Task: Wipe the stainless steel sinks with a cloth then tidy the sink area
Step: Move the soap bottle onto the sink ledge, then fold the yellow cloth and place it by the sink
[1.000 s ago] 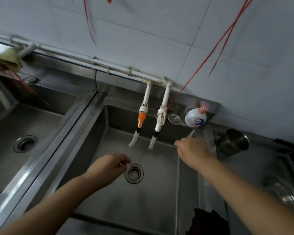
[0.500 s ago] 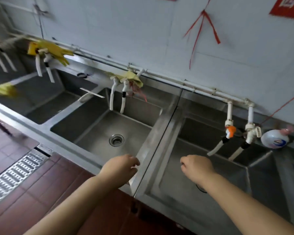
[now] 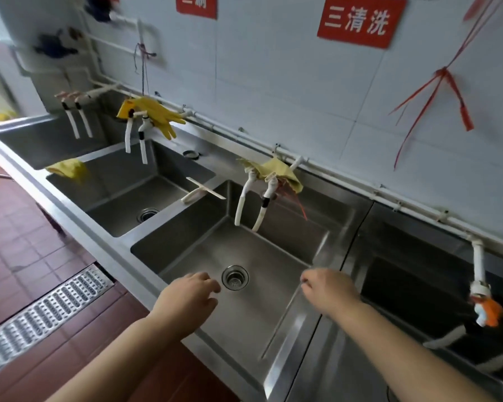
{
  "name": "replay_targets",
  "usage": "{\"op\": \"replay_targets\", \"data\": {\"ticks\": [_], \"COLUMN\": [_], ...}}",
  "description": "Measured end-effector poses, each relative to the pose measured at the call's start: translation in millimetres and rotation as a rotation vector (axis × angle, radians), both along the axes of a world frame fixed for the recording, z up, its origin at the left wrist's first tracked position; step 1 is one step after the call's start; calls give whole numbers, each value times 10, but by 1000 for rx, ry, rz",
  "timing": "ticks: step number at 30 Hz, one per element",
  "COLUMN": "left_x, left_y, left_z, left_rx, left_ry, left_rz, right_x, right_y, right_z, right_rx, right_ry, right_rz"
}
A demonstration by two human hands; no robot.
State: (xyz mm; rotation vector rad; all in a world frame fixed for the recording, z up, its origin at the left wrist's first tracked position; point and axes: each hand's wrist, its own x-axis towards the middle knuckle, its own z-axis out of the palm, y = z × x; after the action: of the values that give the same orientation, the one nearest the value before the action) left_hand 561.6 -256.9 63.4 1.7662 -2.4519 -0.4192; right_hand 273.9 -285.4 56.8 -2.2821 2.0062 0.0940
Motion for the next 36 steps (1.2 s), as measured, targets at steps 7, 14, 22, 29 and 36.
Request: {"op": "replay_targets", "data": {"ticks": [7, 14, 22, 29, 36], "left_x": [251, 424, 603, 684, 250], "left_y": [-873, -1501, -2057, -2492, -2670], "left_z": [25, -72, -129, -21, 487], "left_rx": [20, 32, 52, -50, -170], "left_ry": [-5, -19, 34, 236, 493], "left_rz": [31, 40, -59, -86, -149], "right_x": [47, 183, 339, 457, 1024], "right_y": [-1158, -2332, -2999, -3160, -2663], "right_z": [196, 485, 334, 551, 1071], "right_rx": [-153, -418, -380, -373, -449], "right_ry": [-242, -283, -104, -392, -614], "right_rz": [-173, -205, -297, -468, -370]}}
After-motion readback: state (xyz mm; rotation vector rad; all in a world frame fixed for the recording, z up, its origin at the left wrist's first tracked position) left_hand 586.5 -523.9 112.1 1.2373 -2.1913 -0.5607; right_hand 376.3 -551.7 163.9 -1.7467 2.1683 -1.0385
